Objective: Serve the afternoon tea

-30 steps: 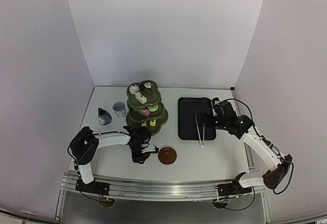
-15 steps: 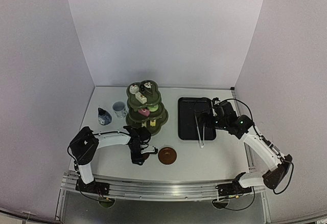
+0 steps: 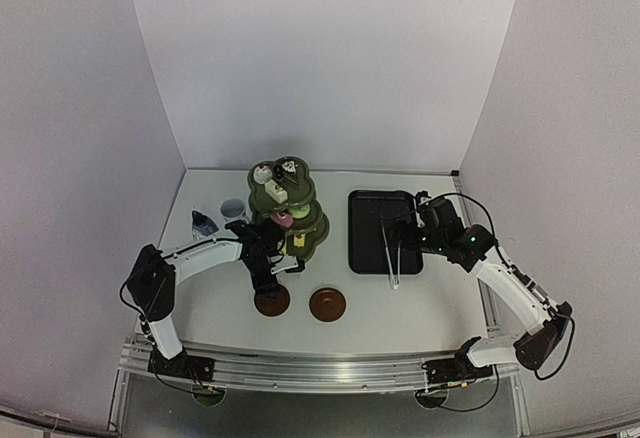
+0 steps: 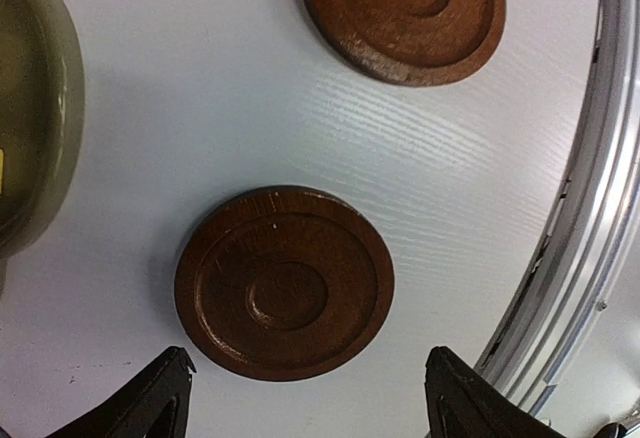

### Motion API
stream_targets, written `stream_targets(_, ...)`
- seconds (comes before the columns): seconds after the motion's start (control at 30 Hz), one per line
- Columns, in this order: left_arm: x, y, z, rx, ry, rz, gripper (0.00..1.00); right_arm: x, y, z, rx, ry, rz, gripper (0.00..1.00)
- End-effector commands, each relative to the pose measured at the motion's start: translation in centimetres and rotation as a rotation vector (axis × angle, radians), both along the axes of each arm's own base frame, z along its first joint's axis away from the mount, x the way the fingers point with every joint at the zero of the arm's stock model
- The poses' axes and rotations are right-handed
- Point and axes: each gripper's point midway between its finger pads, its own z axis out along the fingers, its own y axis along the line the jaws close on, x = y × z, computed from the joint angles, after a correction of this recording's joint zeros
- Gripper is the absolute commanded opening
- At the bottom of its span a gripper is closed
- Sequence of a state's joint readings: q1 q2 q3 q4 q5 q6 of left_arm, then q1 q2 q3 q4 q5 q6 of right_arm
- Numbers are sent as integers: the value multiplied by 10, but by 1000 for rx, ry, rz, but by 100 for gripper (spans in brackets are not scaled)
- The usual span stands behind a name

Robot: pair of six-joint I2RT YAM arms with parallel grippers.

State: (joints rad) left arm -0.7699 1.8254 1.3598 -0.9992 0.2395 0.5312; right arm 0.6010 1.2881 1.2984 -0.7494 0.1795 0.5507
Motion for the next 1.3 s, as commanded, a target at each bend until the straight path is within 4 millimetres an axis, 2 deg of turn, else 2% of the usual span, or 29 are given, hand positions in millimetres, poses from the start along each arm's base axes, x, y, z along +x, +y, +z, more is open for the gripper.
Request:
stream_targets(0.0,7,0,63,-165,43,39,80,1,5,14,30,-24,10,98)
stream_targets(0.07,13,16,78,-187,42,60,79,0,5,15,29,-25,12,98)
stream_targets(0.23,9,71,104,-167,13,46,77,-1,3,11,22,-21,11,98)
stream_targets(0.33,26,111,111,-148,-42,90,77,0,4,9,19,-16,17,98)
stream_targets(0.5,81,175,113,-165,-162,203,79,0,7,8,19,-11,29,98)
stream_targets(0.63,154,219,110,-119,-279,482,78,-2,6,11,28,-15,30,98)
stream_targets(0.73,195,239,115,-89,-345,663,71,-4,4,10,31,-14,22,98)
stream_targets(0.87,232,263,110,-10,-439,822,60,-6,3,8,38,-6,15,98)
stream_targets(0.97,245,284,100,95,-457,904,57,-7,3,8,45,-4,13,98)
stream_targets(1.03,253,290,92,126,-454,955,58,-7,2,8,42,-6,8,98)
stream_targets(1.13,267,292,88,111,-468,1004,59,-6,4,6,41,2,10,98)
stream_targets(1.27,280,288,71,107,-425,1011,58,-4,9,5,47,14,24,98)
